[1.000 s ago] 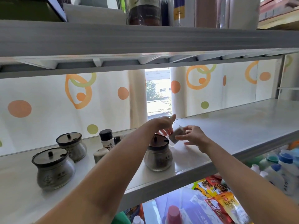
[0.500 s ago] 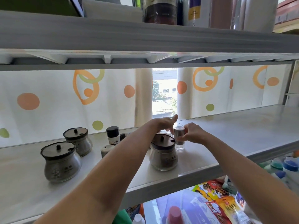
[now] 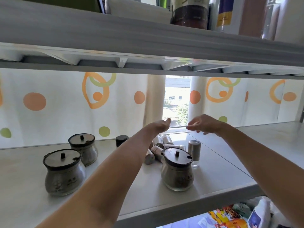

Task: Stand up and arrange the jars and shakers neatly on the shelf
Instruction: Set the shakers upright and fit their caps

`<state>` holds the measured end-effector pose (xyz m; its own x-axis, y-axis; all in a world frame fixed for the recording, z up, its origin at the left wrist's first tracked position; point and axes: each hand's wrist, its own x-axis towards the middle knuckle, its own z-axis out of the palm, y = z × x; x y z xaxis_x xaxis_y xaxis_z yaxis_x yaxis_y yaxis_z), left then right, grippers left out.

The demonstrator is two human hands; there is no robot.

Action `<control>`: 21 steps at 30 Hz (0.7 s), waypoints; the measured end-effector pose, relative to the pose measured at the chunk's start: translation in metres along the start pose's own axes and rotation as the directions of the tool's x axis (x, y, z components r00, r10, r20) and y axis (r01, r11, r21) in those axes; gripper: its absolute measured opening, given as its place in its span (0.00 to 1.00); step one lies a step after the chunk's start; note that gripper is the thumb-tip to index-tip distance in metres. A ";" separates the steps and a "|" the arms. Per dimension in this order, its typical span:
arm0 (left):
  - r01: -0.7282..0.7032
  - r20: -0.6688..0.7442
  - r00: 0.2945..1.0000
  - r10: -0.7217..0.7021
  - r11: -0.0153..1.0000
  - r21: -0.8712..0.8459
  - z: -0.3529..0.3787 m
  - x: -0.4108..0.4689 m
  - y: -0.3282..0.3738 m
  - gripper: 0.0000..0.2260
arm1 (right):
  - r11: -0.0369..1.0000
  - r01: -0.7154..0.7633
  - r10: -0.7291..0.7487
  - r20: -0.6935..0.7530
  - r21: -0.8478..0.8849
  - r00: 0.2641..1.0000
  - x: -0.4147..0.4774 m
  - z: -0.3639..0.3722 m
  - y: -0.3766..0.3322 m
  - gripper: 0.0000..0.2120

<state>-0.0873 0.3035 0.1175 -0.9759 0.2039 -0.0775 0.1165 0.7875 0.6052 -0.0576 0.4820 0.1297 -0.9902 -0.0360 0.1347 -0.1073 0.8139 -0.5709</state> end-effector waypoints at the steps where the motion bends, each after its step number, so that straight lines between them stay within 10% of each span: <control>1: -0.002 -0.001 1.000 0.002 1.000 0.006 0.000 0.006 -0.001 0.28 | 1.000 0.007 -0.007 0.001 -0.010 1.000 0.007 0.004 -0.004 0.17; 21: 0.020 0.153 0.988 -0.027 0.999 0.051 0.026 0.089 -0.016 0.28 | 0.908 -0.147 0.270 0.279 -0.391 0.922 0.092 0.081 -0.017 0.26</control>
<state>-0.1709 0.3242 0.0806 -0.9392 0.2686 -0.2139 0.1063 0.8199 0.5626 -0.1539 0.4174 0.0862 -0.9664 0.0243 -0.2559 0.0830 0.9716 -0.2215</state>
